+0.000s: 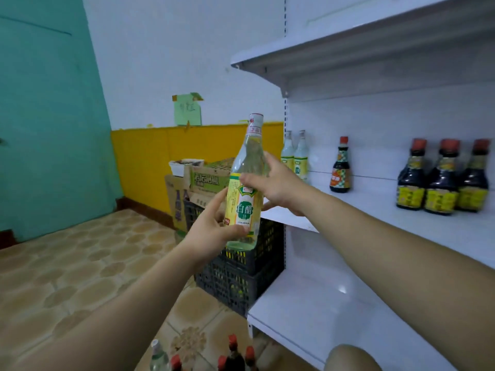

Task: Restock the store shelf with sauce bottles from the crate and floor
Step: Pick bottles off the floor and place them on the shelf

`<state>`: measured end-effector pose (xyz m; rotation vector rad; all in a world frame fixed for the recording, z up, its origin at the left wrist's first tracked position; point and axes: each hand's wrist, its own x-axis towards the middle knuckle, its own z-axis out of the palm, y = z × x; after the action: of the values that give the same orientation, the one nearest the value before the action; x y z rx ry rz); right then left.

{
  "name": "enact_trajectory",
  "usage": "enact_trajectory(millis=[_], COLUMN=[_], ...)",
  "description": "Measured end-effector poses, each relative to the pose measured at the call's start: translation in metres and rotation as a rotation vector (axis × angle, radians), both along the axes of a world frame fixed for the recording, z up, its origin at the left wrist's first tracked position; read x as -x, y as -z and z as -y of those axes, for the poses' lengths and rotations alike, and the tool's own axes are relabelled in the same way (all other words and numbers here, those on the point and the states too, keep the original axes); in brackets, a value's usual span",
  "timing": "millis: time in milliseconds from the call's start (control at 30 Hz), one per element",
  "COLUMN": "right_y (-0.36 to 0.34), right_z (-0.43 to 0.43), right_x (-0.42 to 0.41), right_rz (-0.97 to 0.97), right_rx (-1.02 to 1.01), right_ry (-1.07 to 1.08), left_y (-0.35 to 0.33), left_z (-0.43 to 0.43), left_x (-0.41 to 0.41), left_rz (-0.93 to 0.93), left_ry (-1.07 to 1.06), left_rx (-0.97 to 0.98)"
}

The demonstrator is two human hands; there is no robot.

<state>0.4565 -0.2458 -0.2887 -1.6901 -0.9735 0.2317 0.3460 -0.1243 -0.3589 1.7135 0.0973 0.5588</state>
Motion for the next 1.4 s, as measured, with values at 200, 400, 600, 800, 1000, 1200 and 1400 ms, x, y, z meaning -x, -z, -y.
enact_trajectory(millis=[200,400,600,800,1000,1200,1400], right_y=[0.004,0.003,0.025,0.05,0.056,0.061,0.059], right_z=[0.021,0.034,0.031,0.016,-0.012,-0.06,-0.094], right_x=[-0.051,-0.117,-0.187,-0.242,-0.286,-0.329,-0.376], right_rz=[0.027,0.134,0.078,0.063,0.091,0.136,0.134], right_rx=[-0.072,0.013,-0.019,-0.012,0.025,0.094,0.1], right_ry=[0.284,0.501,0.596,0.598,0.563,0.581,0.619], left_y=[-0.004,-0.012,0.009,0.042,0.049,0.049,0.055], left_z=[-0.001,-0.016,-0.047,-0.072,-0.092,-0.098,-0.1], left_x=[-0.077,-0.155,-0.215,-0.276,-0.33,-0.365,-0.367], left_rz=[-0.074,-0.339,-0.563,-0.627,-0.76,-0.738,-0.642], left_ry=[0.176,0.209,0.17,0.049,0.099,0.083,0.075], left_rx=[-0.179,-0.546,-0.988,-1.249,-1.304,-1.248,-1.216])
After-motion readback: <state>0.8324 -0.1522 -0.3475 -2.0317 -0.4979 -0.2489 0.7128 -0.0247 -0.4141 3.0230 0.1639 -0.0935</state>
